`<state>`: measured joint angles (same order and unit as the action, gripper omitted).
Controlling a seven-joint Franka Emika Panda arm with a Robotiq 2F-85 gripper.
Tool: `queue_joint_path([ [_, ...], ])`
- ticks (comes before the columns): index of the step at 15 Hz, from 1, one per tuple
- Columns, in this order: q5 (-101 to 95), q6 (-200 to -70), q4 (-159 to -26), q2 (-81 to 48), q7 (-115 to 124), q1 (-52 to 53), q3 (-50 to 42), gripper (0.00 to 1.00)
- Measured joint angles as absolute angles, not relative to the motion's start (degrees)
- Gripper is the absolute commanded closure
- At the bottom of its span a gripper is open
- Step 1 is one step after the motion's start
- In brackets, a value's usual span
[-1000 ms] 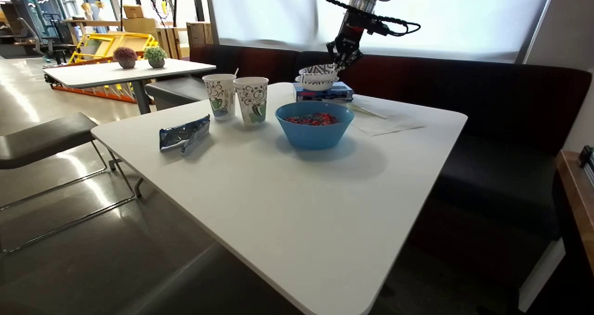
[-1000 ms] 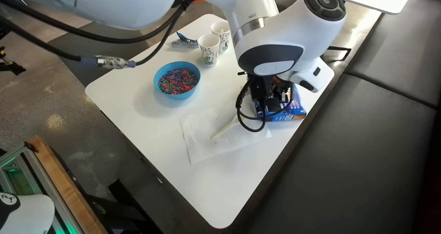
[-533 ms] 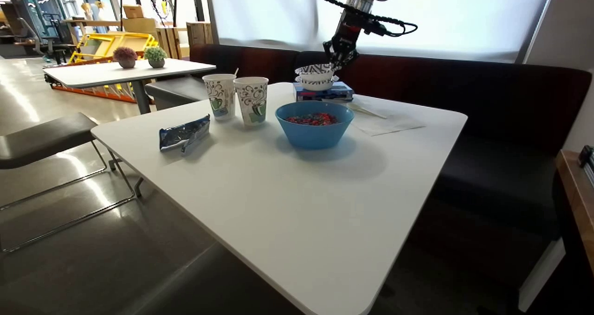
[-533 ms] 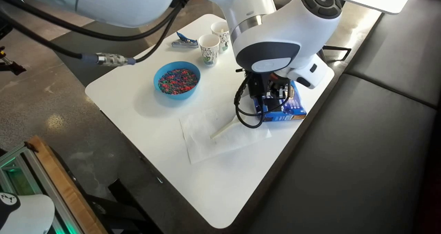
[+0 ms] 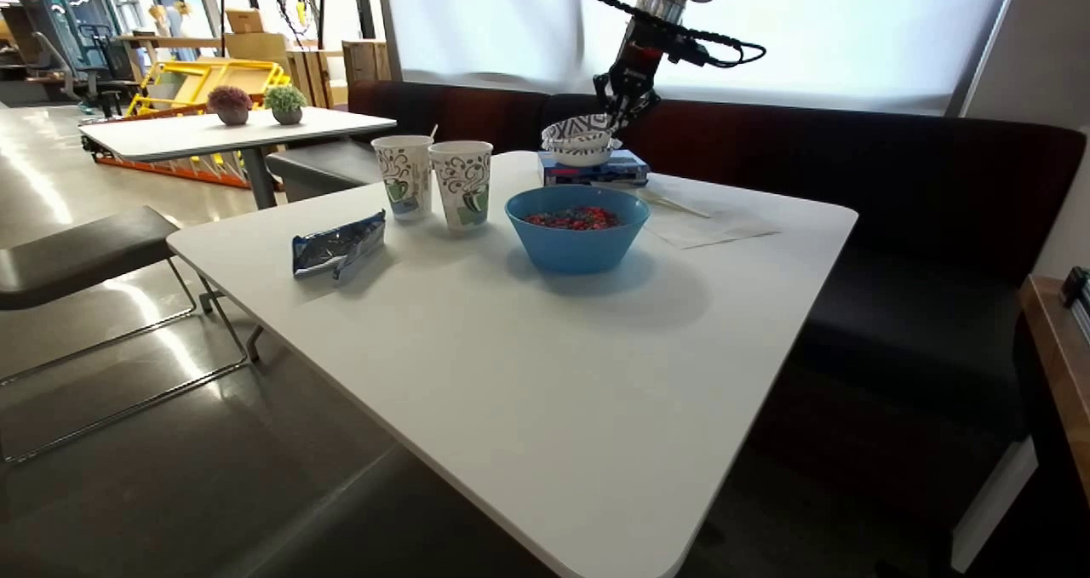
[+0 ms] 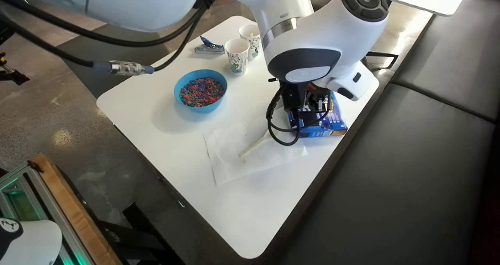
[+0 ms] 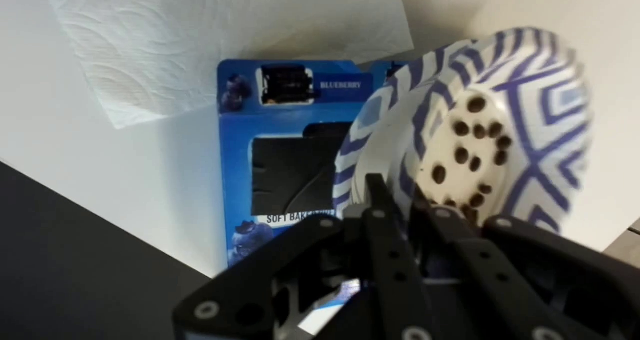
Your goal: Stack the bowl on the counter on the one of the oreos box
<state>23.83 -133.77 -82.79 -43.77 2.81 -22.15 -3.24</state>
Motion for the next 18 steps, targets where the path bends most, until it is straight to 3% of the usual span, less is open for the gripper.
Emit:
queue_joint_path([
  [6,24.63,-140.40,-84.44,-42.65,3.42,-22.09,-3.66,0.11],
  [8,23.54,-141.50,-87.11,-40.71,4.40,-21.55,-5.03,0.00],
  [13,9.52,-147.48,-100.50,-32.75,8.79,-15.68,-15.31,0.00],
  [18,2.79,-150.85,-111.68,-25.91,3.44,-14.81,-16.79,0.00],
])
